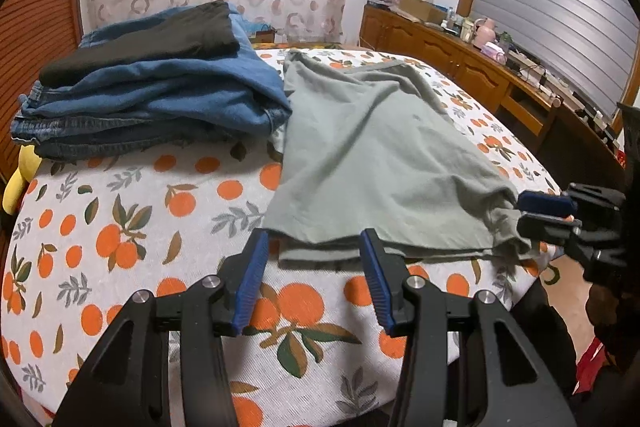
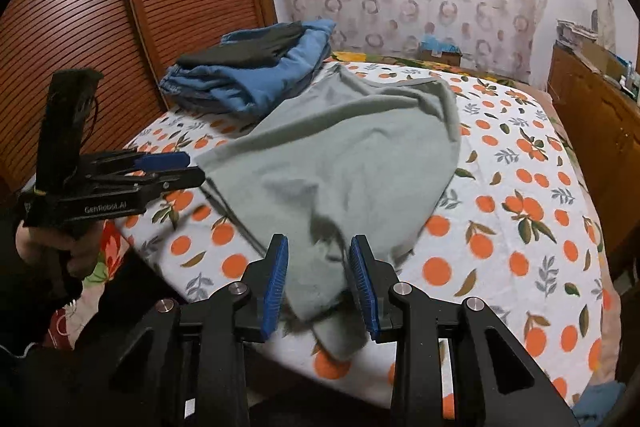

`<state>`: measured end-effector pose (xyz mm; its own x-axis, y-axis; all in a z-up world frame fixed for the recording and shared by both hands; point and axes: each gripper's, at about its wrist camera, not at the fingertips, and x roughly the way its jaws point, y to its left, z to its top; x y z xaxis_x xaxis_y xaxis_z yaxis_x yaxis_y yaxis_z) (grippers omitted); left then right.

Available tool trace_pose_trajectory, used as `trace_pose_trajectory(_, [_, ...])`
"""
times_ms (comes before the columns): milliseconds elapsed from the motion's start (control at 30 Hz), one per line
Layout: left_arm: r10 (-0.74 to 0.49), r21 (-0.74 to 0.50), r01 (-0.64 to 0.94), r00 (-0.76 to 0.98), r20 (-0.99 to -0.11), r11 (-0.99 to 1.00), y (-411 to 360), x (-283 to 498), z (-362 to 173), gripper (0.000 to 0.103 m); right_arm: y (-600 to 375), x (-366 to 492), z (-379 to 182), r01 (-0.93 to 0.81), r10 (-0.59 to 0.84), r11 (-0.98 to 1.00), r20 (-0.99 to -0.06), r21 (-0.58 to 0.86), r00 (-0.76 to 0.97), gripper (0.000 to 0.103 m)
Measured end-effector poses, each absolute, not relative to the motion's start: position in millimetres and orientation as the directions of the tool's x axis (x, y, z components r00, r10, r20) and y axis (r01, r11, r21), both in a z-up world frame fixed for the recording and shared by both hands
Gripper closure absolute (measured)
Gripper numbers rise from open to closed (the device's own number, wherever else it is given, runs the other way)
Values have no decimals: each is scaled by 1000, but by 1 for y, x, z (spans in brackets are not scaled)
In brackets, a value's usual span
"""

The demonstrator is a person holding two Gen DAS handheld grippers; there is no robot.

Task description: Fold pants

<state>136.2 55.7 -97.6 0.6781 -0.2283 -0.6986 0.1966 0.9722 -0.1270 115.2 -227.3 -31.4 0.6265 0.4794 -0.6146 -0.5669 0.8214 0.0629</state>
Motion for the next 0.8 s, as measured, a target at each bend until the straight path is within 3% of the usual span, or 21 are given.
trace_pose_trajectory(267, [-221, -128, 187, 671, -708, 974, 58, 137, -101, 55, -225, 97, -31, -582, 486, 811, -619, 56, 618, 68])
trace_pose_trajectory(467, [-218, -127, 184, 668, -711, 975, 60, 137, -102, 55, -216, 104, -40, -556, 393, 828, -639, -65, 661, 68])
trace_pose_trajectory(667, [-215, -124, 182, 666, -714, 975, 60, 142, -104, 55, -220, 108, -42, -544, 374, 836, -654, -69, 658, 69])
trace_pose_trajectory(700, [-213, -119, 184, 664, -717, 976, 59, 144, -105, 55, -221, 107, -42, -542, 374, 838, -655, -65, 657, 85])
trace_pose_trajectory(733, [-210, -116, 183, 663, -719, 976, 59, 145, -106, 55, -221, 107, -42, -542, 380, 838, -653, -57, 655, 94])
trace_pose_trajectory(800, [-207, -116, 180, 660, -722, 977, 60, 149, -107, 55, -223, 107, -40, -540, 397, 841, -643, -30, 655, 96])
